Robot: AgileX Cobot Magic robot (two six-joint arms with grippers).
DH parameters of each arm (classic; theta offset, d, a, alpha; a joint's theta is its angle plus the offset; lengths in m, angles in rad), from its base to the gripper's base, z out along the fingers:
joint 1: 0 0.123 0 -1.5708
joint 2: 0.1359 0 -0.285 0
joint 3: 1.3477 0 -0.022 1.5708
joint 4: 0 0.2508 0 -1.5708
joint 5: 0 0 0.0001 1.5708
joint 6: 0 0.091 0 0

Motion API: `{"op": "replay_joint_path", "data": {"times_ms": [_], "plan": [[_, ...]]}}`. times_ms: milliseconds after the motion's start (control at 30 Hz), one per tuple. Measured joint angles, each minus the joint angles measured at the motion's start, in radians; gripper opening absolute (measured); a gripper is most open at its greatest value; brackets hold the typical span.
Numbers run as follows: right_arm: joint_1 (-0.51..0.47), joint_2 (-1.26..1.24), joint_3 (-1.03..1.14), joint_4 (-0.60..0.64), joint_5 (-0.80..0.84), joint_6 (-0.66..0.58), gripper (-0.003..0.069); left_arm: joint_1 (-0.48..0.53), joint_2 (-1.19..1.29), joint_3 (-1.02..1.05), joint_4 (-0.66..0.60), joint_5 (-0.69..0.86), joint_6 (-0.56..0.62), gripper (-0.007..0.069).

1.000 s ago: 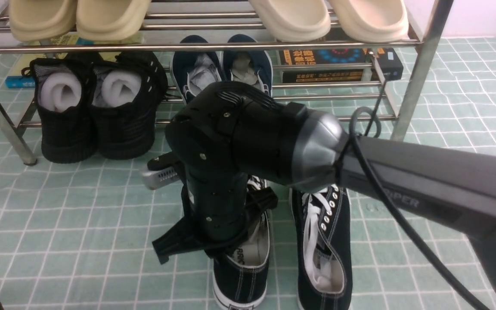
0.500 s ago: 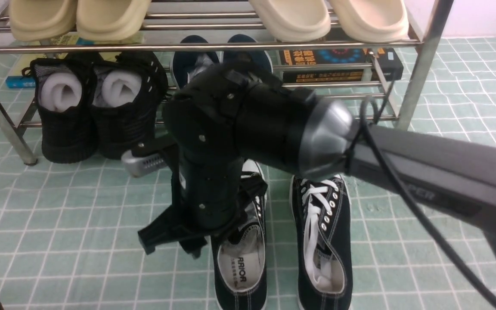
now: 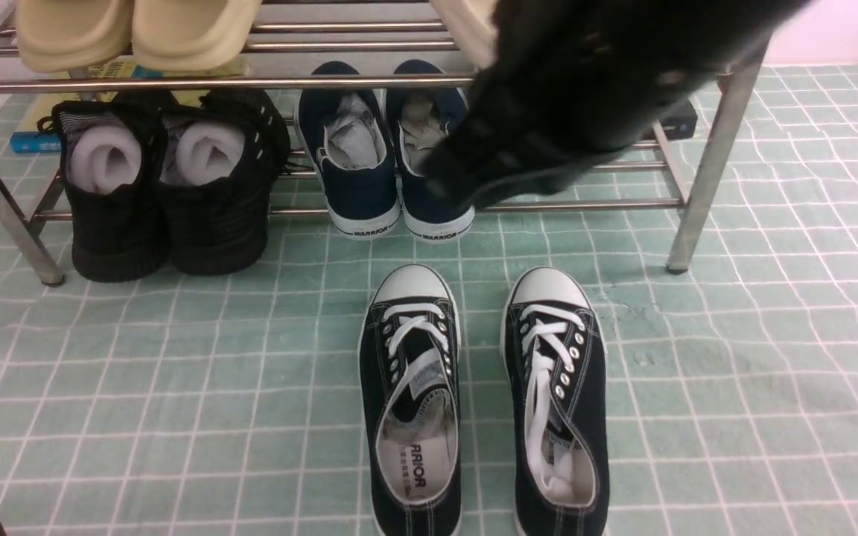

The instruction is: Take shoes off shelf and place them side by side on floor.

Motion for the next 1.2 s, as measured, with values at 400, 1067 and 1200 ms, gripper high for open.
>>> {"op": "replay_joint_path", "data": {"times_ms": [400, 1067, 1200], "plan": [[-0.012, -0.535, 0.652, -0.023, -0.271, 0.004, -0.0015, 0.0, 0.0, 0.0, 0.001, 0.0, 0.0, 0.0242], [-0.012, -0.764, 1.389, -0.022, -1.297, 0.036, -0.0007, 0.0, 0.0, 0.0, 0.001, 0.0, 0.0, 0.0242], [-0.012, -0.764, 1.404, -0.032, -1.301, 0.036, -0.0003, 0.0, 0.0, 0.0, 0.001, 0.0, 0.0, 0.0242]]}}
